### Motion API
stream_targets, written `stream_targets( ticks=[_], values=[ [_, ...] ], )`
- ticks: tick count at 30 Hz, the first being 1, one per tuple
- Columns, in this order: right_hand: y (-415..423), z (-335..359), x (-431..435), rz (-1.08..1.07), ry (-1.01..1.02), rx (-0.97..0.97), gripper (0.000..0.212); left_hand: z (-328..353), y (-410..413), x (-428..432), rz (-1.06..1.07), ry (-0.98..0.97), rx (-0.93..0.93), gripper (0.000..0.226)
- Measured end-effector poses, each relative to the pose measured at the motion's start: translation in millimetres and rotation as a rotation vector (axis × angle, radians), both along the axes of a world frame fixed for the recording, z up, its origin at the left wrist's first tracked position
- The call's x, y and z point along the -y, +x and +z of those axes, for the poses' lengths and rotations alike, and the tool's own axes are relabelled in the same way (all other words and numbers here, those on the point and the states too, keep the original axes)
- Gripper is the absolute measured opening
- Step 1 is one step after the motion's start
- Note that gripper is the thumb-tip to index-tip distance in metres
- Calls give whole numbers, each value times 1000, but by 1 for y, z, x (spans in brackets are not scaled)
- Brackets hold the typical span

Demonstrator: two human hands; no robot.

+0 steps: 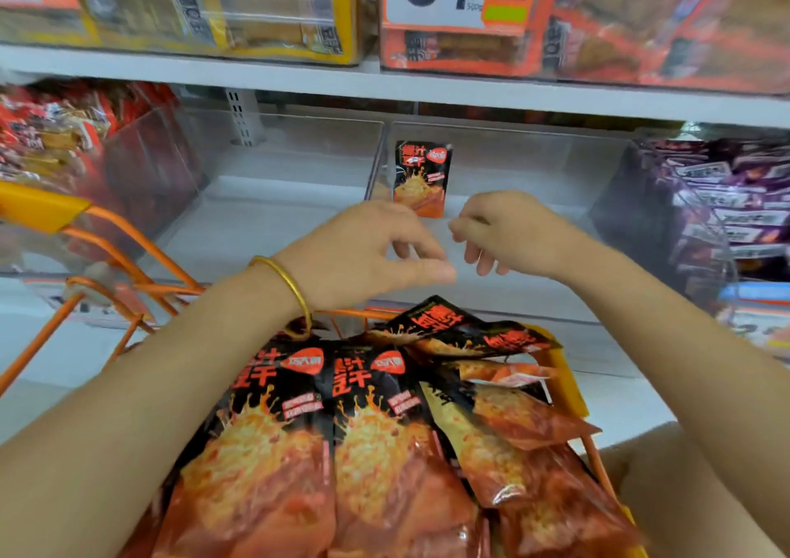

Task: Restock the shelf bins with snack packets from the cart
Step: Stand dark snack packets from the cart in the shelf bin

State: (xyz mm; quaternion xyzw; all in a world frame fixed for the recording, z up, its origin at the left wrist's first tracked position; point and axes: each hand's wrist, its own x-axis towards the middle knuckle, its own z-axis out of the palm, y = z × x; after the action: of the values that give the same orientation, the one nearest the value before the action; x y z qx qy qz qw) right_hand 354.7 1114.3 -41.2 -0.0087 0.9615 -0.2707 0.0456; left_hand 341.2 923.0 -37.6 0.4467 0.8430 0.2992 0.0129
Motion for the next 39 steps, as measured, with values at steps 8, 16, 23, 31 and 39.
stream_targets(
  ticks=[8,16,23,31,39],
  values=[
    [37,-6,-6,-15,-506,68,24,0,17,-5,57,-145,-11,7],
    [24,-5,1,132,-849,220,61,32,-9,1,442,440,188,20],
    [-37,-22,-14,-252,-851,102,15,4,-42,-21,563,36,-111,45],
    [-125,-76,-25,-377,-367,4,35,-22,-56,-17,407,-287,-66,60],
    [-156,-88,-14,-413,-26,-77,33,-20,-54,-15,369,-255,-32,58]
  ],
)
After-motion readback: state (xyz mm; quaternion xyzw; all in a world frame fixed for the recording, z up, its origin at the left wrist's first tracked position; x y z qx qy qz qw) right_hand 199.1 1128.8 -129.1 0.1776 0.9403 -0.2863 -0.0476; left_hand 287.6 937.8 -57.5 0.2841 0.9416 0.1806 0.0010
